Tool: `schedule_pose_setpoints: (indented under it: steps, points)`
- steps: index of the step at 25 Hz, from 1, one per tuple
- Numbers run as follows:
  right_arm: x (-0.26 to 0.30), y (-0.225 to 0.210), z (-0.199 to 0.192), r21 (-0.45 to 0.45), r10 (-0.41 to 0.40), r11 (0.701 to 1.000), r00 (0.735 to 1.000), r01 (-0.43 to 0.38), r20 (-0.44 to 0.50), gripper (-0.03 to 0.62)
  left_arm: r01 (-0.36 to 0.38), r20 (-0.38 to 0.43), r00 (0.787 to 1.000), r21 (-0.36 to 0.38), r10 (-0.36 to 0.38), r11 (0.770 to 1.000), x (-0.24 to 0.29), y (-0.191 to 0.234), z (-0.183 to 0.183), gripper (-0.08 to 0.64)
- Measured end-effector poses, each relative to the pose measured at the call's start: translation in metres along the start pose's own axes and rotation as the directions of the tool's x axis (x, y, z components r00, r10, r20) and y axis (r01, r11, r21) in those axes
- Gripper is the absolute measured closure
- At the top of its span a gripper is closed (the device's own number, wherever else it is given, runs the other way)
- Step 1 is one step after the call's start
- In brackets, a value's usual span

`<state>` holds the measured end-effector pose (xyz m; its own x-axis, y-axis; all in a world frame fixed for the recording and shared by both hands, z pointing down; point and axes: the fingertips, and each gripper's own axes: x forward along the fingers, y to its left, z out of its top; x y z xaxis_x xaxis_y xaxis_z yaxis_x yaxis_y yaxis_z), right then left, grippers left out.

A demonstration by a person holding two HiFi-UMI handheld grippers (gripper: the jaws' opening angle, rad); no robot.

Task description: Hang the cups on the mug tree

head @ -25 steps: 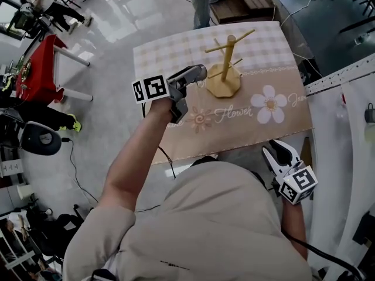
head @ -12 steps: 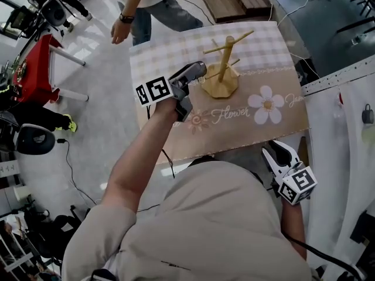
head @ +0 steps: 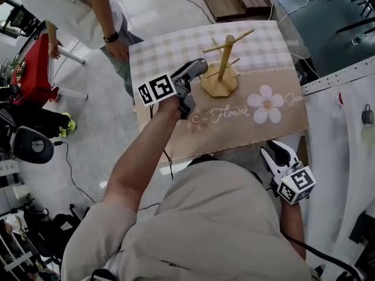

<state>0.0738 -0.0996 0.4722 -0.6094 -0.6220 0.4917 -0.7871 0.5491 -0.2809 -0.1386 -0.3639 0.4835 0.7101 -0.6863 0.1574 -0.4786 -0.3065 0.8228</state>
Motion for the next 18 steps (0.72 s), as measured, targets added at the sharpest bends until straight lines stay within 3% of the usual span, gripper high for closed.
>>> schedule_pose_setpoints:
  steps: [10,18]
  points:
    - [-0.0023,-0.0009,-0.0054,0.002,-0.002,1.000,1.000,0.002,-0.013,0.459,0.051,0.098,0.994,-0.069,-0.044,0.996,-0.0007,0.0036,0.0032,0.290]
    - [-0.0033,0.0002,-0.0073,0.002,0.000,1.000,1.000,0.000,-0.022,0.459,0.091,0.129,0.989,-0.093,-0.078,0.991,0.0034,0.0013,0.0013,0.291]
